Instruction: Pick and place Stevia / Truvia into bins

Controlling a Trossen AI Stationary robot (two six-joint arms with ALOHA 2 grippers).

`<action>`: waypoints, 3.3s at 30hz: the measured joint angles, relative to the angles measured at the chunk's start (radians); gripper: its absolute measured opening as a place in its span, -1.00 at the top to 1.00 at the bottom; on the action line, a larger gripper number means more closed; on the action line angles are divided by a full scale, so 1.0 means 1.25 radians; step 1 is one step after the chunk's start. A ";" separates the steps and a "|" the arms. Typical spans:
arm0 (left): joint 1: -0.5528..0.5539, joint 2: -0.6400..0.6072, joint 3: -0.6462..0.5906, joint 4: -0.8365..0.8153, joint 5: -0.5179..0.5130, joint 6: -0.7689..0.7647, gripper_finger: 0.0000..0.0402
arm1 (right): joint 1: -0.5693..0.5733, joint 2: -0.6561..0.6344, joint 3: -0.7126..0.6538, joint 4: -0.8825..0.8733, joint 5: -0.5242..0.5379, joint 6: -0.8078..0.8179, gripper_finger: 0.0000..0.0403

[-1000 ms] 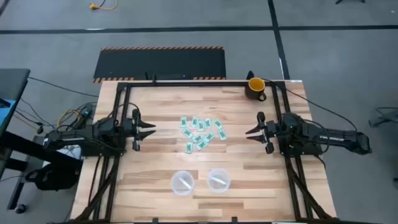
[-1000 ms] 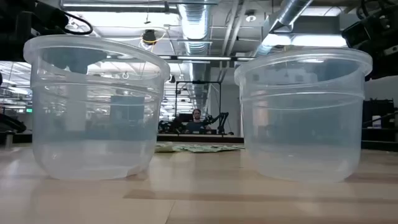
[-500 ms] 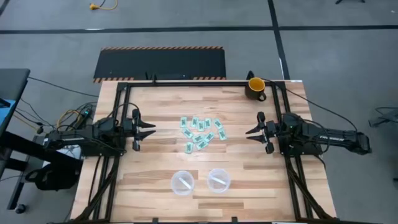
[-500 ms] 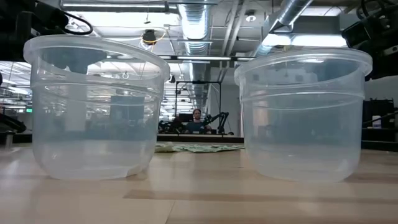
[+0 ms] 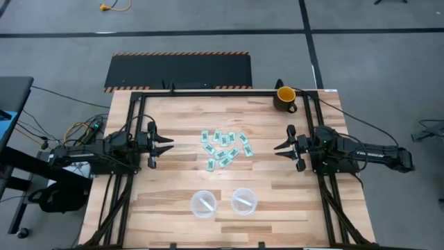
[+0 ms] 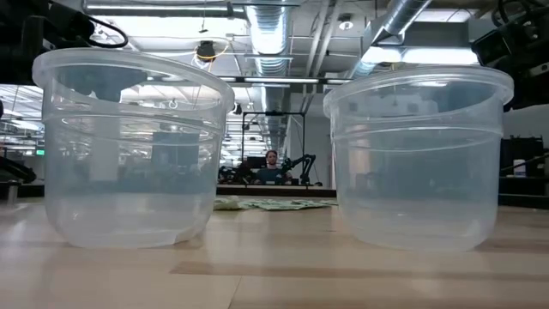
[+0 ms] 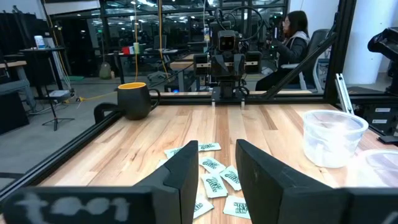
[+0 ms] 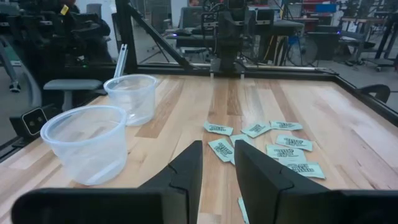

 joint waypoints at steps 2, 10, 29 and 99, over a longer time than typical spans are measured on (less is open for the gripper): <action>0.000 0.000 0.000 0.000 0.000 0.000 0.51 | 0.000 0.000 0.000 0.000 0.000 0.000 0.57; 0.000 0.000 0.000 0.000 0.000 0.000 0.51 | 0.000 0.000 0.000 0.000 0.000 0.000 0.57; 0.000 0.000 0.000 0.000 0.000 0.000 0.51 | 0.000 0.000 0.000 0.000 0.000 0.000 0.57; 0.000 0.001 0.000 0.000 0.001 0.000 0.51 | 0.081 0.002 0.000 0.335 0.007 -0.020 0.57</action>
